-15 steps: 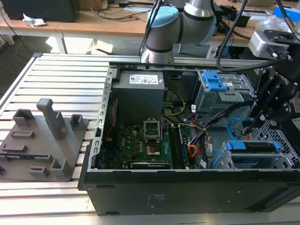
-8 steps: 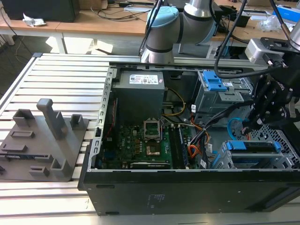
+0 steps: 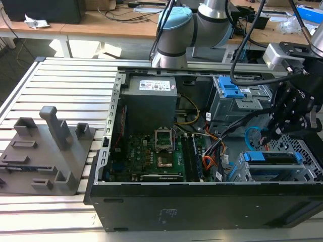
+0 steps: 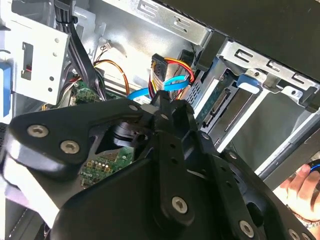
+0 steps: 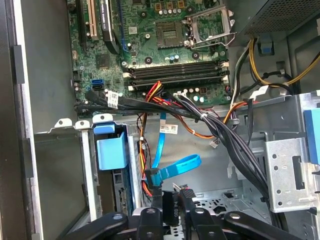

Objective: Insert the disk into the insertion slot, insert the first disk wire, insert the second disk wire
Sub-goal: 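Insert the first disk wire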

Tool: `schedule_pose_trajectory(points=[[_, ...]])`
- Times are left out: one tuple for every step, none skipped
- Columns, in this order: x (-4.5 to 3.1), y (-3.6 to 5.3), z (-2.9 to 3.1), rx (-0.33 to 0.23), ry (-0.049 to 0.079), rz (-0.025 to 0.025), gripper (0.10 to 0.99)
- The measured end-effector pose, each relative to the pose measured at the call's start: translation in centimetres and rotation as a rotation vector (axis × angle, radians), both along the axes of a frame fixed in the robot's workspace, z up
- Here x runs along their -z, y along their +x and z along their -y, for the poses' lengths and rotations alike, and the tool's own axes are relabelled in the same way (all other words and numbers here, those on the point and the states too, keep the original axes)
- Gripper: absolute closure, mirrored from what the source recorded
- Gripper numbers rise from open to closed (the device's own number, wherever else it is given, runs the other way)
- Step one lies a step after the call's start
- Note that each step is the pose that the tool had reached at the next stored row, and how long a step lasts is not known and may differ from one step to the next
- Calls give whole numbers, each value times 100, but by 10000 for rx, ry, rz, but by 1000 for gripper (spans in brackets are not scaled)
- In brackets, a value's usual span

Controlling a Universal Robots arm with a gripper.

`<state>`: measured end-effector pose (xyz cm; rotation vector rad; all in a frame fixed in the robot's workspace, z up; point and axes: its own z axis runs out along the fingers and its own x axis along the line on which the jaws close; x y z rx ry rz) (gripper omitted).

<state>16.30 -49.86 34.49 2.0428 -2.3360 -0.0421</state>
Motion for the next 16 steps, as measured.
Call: schedule_pose_trajectory(points=[[0, 0, 0, 0, -1, 0, 859], [0, 0, 0, 0, -1, 0, 886], [1, 0, 0, 0, 0, 0, 886], [1, 0, 0, 0, 0, 0, 886], [1, 0, 0, 0, 0, 0, 886], [1, 0, 0, 0, 0, 0, 886], [3, 0, 4, 0, 4, 0, 886], [3, 0, 4, 0, 3, 0, 886], [1, 0, 5, 0, -1, 0, 886], [1, 0, 6, 0, 0, 0, 886], [2, 0, 7, 0, 1, 0, 871], [1, 0, 7, 0, 0, 0, 812], [1, 0, 8, 0, 0, 0, 749], [-13, 0, 10, 0, -9, 1, 749], [-35, 0, 9, 0, -18, 1, 749], [-68, 0, 9, 0, -33, 1, 749]])
